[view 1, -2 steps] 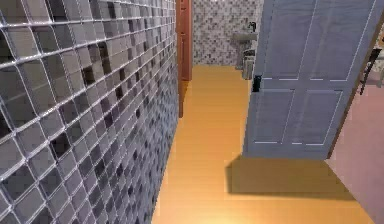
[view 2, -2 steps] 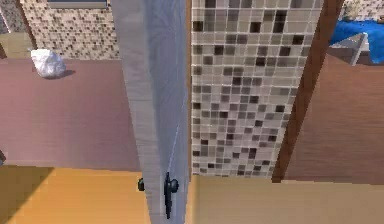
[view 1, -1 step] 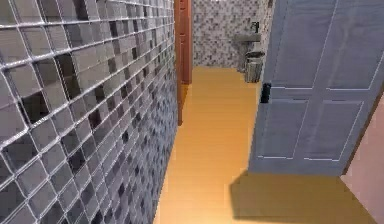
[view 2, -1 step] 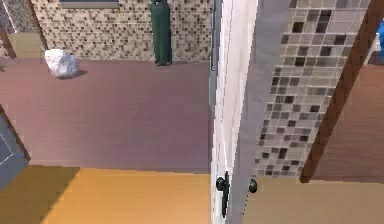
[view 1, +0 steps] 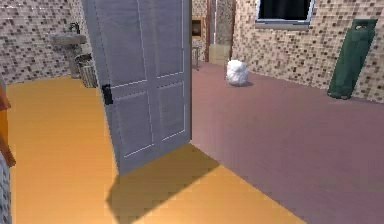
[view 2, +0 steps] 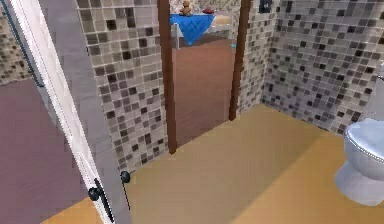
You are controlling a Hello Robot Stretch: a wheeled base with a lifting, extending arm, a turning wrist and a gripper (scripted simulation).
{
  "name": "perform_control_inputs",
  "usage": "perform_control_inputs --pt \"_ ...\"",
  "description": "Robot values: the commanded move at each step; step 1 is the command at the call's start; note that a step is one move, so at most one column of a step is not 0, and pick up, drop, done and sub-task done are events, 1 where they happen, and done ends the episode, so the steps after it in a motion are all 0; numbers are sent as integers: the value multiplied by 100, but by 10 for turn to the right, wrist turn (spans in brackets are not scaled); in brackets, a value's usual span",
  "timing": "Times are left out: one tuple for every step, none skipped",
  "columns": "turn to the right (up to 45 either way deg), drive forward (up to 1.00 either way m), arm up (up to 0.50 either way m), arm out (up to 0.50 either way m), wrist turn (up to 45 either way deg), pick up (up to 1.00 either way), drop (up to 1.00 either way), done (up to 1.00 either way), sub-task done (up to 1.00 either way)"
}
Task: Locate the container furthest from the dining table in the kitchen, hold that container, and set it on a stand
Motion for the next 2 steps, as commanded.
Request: perform_control_inputs --pt "150 0 0 0 0 0 0 0 0" --pt "0 100 0 0 0 0 0 0 0"
